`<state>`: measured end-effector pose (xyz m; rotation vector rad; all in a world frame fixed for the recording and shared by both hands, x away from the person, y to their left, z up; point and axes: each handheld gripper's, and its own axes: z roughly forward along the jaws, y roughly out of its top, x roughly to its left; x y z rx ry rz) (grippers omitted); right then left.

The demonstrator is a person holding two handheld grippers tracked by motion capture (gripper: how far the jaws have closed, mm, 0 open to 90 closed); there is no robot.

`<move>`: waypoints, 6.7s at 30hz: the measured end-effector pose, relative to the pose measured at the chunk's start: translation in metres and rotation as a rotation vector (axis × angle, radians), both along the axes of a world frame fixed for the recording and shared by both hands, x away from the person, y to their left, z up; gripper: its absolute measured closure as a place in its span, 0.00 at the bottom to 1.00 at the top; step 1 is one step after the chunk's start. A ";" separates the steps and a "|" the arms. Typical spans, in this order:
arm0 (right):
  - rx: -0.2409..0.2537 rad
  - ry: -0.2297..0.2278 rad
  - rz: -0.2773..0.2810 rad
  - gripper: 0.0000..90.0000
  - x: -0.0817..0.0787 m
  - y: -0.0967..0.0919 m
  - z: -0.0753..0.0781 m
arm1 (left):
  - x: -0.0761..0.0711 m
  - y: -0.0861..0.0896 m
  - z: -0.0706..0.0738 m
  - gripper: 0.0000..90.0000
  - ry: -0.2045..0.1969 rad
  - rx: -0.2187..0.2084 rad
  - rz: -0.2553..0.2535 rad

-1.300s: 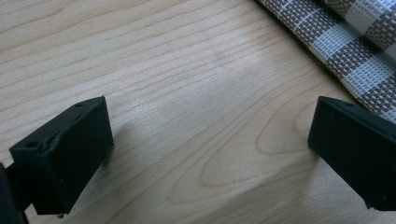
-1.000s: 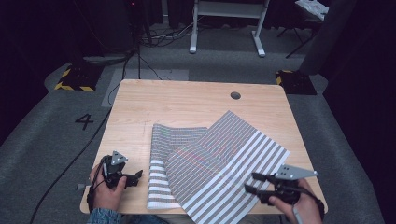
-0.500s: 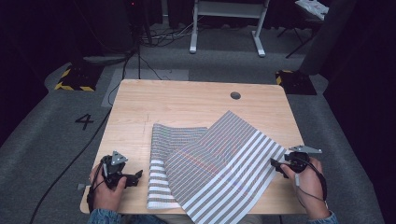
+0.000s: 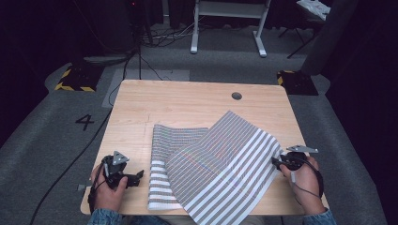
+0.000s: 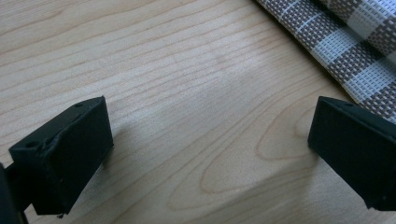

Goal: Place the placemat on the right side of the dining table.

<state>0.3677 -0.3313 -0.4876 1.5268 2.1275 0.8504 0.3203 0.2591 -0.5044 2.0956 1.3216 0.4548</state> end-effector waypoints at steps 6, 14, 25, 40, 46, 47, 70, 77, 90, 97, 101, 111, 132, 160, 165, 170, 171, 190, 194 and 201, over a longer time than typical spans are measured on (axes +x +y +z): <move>-0.019 -0.016 0.073 0.97 0.000 0.003 0.005 | 0.000 0.000 0.000 0.00 -0.001 -0.002 0.001; -0.042 -0.191 0.055 0.98 0.017 -0.012 0.050 | 0.002 0.000 0.000 0.00 -0.002 -0.003 -0.008; -0.227 -0.261 0.010 0.98 0.091 -0.027 0.072 | 0.002 0.000 0.000 0.00 -0.004 -0.003 -0.007; -0.053 -0.357 -0.002 0.53 0.082 -0.036 0.059 | 0.002 0.000 0.000 0.00 -0.002 -0.001 -0.006; 0.054 -0.233 0.127 0.49 0.039 0.002 0.064 | 0.002 0.000 0.000 0.00 -0.003 -0.001 -0.005; 0.072 -0.206 0.153 0.49 0.030 0.012 0.065 | 0.002 0.000 0.000 0.00 -0.002 0.000 -0.005; -0.005 0.033 0.620 0.38 -0.047 0.176 0.007 | 0.003 -0.001 0.000 0.00 -0.002 -0.004 -0.001; -0.079 0.015 0.613 0.61 -0.047 0.174 0.002 | 0.003 -0.001 0.000 0.00 -0.002 -0.004 -0.001; -0.086 -0.001 0.629 0.98 -0.037 0.146 0.027 | 0.003 -0.001 0.000 0.00 -0.002 -0.004 -0.001; -0.094 0.012 0.658 0.97 -0.060 0.118 0.053 | 0.003 -0.001 0.000 0.00 -0.002 -0.005 0.000; -0.112 0.037 0.627 0.97 -0.072 0.095 0.051 | 0.003 -0.001 0.000 0.00 0.001 0.000 -0.005; -0.122 0.072 0.543 0.96 -0.078 0.060 0.035 | 0.004 -0.002 0.000 0.00 0.002 -0.002 0.001; 0.108 0.021 0.463 0.46 -0.089 0.086 0.015 | 0.004 -0.002 0.000 0.00 0.002 -0.001 0.001; -0.049 -0.076 0.509 0.98 -0.042 0.086 -0.002 | 0.005 -0.003 0.000 0.00 0.001 0.003 0.002; -0.076 -0.054 0.597 0.98 -0.021 0.090 0.001 | 0.005 -0.002 0.000 0.00 0.001 0.003 0.001; -0.080 -0.031 0.619 0.98 -0.022 0.094 0.003 | 0.005 -0.002 0.000 0.00 0.000 0.004 0.001; -0.059 -0.021 0.621 0.98 -0.025 0.093 0.003 | 0.005 -0.003 0.000 0.00 0.000 0.004 0.001; -0.065 -0.027 0.519 0.95 -0.045 0.058 0.012 | 0.005 -0.004 0.000 0.00 -0.001 -0.001 0.010; -0.049 -0.032 0.510 0.96 -0.038 0.061 0.010 | 0.005 -0.004 -0.001 0.00 -0.008 -0.002 0.014; -0.046 -0.040 0.508 0.96 -0.032 0.067 0.009 | 0.005 -0.004 -0.001 0.00 -0.008 -0.001 0.014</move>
